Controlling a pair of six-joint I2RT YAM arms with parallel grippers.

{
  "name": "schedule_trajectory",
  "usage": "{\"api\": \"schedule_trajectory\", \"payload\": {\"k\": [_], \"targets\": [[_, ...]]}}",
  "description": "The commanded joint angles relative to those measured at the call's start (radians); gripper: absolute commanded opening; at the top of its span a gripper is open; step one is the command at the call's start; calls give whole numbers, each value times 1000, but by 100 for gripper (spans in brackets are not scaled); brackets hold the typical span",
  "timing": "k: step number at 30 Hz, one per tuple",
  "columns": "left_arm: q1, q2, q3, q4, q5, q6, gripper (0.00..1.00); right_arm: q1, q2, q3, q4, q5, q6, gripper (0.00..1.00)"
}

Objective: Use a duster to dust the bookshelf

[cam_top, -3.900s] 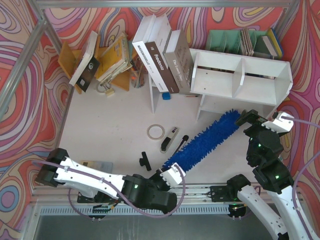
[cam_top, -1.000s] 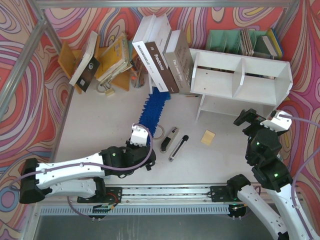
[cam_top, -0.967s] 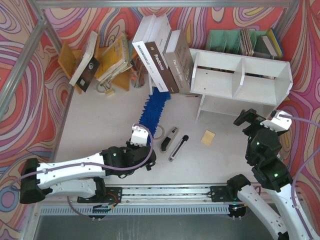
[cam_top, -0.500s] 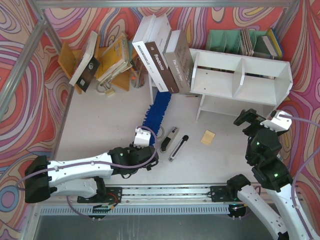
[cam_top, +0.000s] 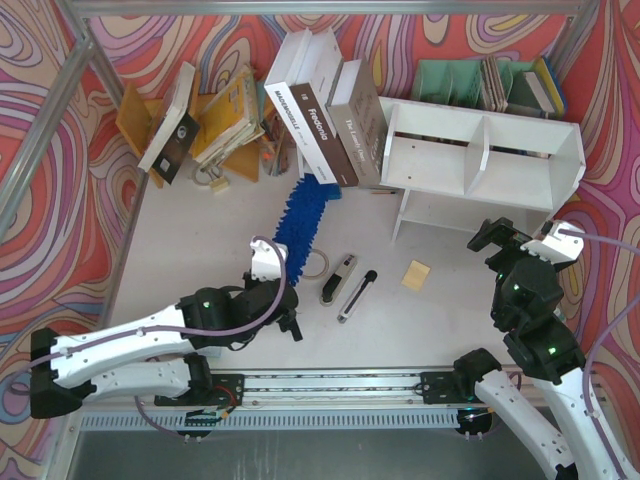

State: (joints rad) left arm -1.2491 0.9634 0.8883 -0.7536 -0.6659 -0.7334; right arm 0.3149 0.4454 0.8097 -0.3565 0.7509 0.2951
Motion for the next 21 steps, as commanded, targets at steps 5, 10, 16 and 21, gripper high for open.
{"api": "schedule_trajectory", "payload": {"k": [5, 10, 16, 21], "targets": [[15, 100, -79, 47, -61, -87, 0, -1, -9, -1, 14, 10, -7, 99], [18, 175, -141, 124, -22, -118, 0, -1, -7, -1, 15, 8, -7, 99], [31, 257, -193, 222, 43, -127, 0, -1, -9, -1, 14, 9, -7, 99], [32, 268, -162, 224, 49, -94, 0, 0, -6, -1, 17, 7, -8, 99]]}}
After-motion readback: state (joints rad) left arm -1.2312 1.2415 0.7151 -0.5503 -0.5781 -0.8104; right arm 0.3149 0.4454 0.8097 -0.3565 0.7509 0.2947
